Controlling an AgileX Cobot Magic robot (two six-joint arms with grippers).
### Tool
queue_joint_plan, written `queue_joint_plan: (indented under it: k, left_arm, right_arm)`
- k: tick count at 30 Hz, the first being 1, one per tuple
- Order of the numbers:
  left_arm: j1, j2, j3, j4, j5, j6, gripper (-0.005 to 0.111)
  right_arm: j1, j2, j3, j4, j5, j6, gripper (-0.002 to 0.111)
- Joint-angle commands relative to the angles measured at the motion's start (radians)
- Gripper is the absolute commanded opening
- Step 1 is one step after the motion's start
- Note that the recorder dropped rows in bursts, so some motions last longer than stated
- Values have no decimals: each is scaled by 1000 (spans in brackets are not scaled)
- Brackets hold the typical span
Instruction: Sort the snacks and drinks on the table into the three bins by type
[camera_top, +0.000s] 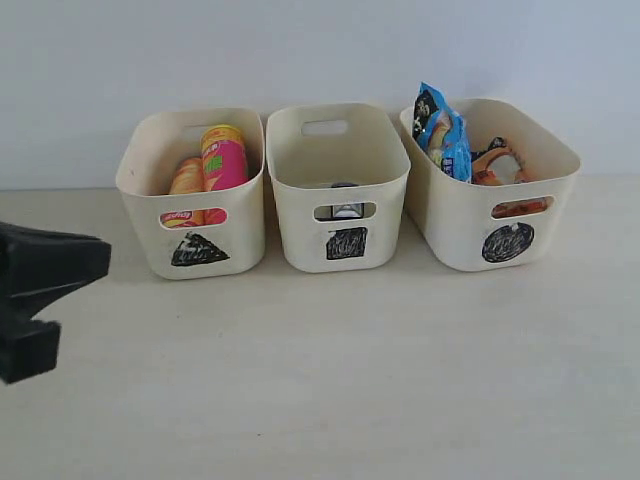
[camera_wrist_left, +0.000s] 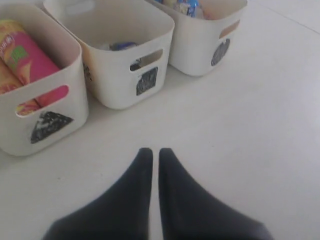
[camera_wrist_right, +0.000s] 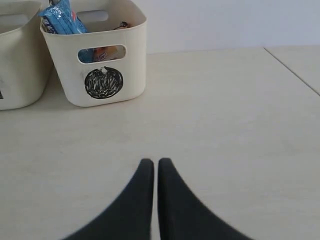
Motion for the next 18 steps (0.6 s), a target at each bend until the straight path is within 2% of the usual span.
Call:
queue_joint_plan:
  k: [1,9,18]
  left_arm:
    - [38,-141,145,40,-170,4,4]
    - [195,-351,360,40,-272,4,4]
    - [411,-638,507,37,-262,-14,4]
  right_arm:
    - [-3,-5,5,-1,-4,-2,0]
    - [-3,-5,5,-1,-4,-2,0]
    - [-3,-5,5,-1,-4,-2,0]
